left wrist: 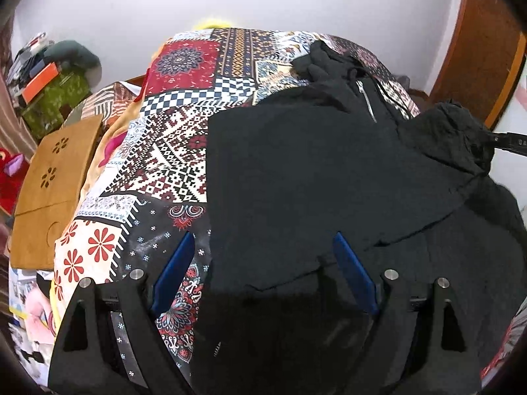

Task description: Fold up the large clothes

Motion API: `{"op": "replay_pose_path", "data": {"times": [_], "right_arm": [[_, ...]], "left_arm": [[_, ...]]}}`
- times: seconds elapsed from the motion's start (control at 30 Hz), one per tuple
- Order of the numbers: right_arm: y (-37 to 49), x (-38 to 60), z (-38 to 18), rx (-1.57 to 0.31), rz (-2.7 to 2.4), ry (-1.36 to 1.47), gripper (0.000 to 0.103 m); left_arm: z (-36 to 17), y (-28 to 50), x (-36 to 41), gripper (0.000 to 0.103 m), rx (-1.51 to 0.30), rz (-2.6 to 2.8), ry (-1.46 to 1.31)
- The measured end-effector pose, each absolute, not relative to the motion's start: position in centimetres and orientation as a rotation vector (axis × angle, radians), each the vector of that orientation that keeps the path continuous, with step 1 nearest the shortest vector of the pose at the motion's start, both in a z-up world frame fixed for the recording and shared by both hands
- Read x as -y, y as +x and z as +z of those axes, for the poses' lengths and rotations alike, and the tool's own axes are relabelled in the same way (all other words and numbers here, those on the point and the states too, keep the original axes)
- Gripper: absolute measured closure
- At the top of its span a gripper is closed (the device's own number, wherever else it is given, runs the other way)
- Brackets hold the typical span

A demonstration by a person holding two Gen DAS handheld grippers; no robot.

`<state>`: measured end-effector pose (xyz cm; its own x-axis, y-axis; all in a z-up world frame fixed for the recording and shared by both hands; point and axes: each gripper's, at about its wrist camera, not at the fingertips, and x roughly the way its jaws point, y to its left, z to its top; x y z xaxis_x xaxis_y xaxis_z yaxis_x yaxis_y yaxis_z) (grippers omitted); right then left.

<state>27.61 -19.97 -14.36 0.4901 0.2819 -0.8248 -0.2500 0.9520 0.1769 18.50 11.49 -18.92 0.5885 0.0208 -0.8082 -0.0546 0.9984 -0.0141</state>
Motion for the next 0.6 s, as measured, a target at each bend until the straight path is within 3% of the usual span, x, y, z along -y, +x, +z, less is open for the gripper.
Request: {"op": "replay_pose_path", "data": {"times": [0.4, 0.53, 0.6], "right_arm": [[26.9, 23.8, -15.1, -1.080, 0.198, 0.037, 0.078], [26.0, 25.1, -12.8, -1.023, 0.200, 0.074, 0.058], [25.5, 26.3, -11.3, -0.970, 0.198, 0.115, 0.053]], "left_arm": [[-17.8, 18.0, -11.0, 0.017, -0.929, 0.062, -0.005], [-17.1, 18.2, -10.2, 0.017, -0.917, 0.056, -0.003], [-16.5, 18.3, -9.5, 0.017, -0.904, 0.047, 0.009]]}}
